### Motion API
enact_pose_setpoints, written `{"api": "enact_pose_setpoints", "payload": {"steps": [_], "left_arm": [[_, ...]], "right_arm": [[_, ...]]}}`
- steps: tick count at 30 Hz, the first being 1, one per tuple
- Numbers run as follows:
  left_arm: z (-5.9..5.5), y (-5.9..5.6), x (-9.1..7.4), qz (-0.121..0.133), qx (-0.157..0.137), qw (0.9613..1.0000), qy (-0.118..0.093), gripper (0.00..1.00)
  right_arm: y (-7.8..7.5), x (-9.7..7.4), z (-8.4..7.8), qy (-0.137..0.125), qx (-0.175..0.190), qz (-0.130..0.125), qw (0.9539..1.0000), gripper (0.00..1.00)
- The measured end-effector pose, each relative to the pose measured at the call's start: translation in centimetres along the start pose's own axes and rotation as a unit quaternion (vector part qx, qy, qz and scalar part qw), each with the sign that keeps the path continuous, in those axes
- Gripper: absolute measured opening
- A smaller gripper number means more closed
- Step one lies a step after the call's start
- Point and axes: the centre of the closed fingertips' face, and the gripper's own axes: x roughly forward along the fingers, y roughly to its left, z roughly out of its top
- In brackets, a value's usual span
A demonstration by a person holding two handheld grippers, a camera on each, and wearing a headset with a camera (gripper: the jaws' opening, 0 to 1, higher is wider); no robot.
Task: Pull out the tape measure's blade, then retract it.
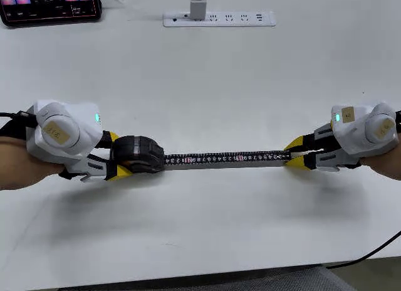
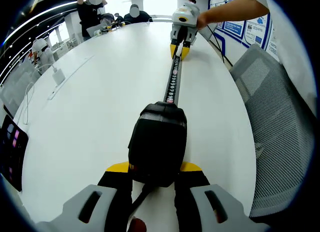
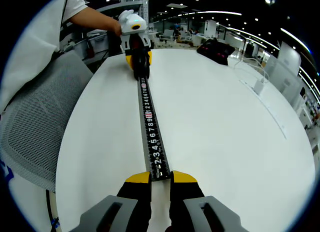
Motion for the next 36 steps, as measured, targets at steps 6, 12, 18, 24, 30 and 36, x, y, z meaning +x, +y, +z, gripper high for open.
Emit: {"api": "enact_pose_setpoints", "payload": {"steps": [6, 12, 18, 24, 30, 36], "left_arm": [[0.09, -0.05, 0.03, 0.012, -0.011, 0.9999, 0.004, 0.28], [0.18, -0.07, 0.03, 0.013, -0.012, 0.9998, 0.005, 0.28], [0.19, -0.09, 0.01, 0.014, -0.008, 0.9999, 0.005, 0.28], [0.22, -0.07, 0.01, 0.018, -0.009, 0.9998, 0.008, 0.28], [0.44, -0.26, -0.02, 0.015, -0.012, 0.9998, 0.005, 0.34], [0.70, -0.31, -0.24, 0.015, -0.008, 0.9998, 0.002, 0.34]], "right_arm": [[0.01, 0.08, 0.06, 0.017, -0.005, 0.003, 0.9998, 0.10], [0.01, 0.11, 0.10, 0.023, -0.003, 0.001, 0.9997, 0.10], [-0.02, 0.12, 0.08, 0.027, -0.003, -0.003, 0.9996, 0.11], [0.18, 0.12, 0.10, 0.029, 0.011, -0.002, 0.9995, 0.13], [0.36, 0.33, 0.58, 0.025, 0.019, 0.002, 0.9995, 0.19], [0.27, 0.25, 0.80, 0.021, 0.025, -0.003, 0.9995, 0.20]]}}
